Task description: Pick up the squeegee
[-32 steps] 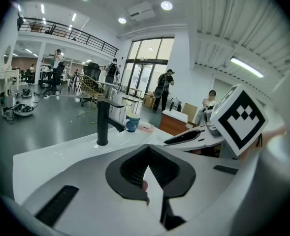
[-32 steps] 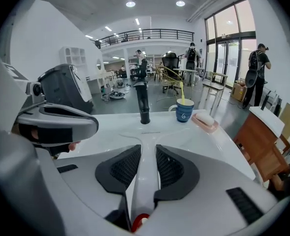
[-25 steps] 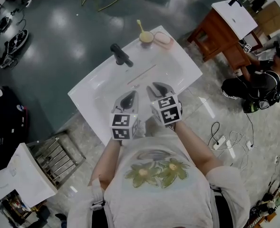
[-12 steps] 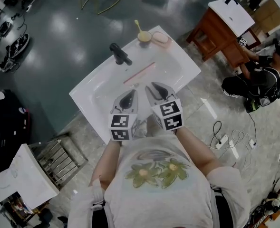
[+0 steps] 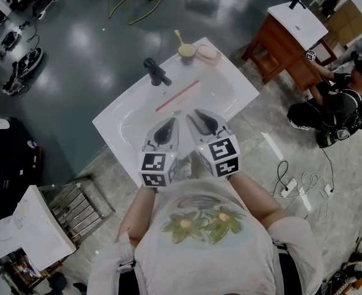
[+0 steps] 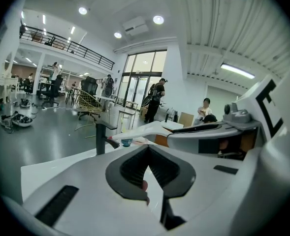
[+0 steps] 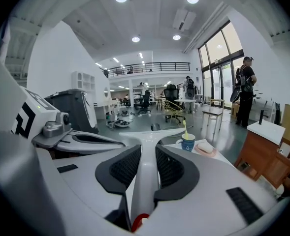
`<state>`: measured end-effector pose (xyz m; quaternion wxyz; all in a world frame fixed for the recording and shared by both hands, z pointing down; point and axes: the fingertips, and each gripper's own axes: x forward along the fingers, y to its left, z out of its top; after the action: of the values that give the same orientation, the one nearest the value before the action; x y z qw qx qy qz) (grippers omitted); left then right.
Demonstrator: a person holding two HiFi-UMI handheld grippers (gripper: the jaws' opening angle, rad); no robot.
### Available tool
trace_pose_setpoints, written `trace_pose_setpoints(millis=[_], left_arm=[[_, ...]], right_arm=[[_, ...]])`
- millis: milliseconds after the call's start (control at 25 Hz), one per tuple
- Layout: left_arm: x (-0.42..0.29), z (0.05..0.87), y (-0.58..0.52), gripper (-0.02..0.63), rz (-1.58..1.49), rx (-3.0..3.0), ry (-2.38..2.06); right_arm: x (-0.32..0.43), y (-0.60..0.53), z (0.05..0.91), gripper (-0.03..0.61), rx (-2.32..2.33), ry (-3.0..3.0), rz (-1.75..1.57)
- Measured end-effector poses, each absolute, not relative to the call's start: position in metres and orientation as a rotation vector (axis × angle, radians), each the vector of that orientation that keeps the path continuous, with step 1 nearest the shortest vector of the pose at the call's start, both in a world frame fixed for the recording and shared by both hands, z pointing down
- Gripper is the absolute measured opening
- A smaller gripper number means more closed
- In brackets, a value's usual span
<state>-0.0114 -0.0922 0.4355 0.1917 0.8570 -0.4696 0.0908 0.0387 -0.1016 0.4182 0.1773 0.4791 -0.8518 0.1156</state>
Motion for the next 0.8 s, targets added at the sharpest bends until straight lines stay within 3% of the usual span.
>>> trace_pose_setpoints(millis=[800], left_arm=[[-0.014,0.425,-0.067,0.009,0.228,2.437,-1.309]], right_arm=[[0.030,-0.073,0.405,0.104,1.339,-2.444,0.286]])
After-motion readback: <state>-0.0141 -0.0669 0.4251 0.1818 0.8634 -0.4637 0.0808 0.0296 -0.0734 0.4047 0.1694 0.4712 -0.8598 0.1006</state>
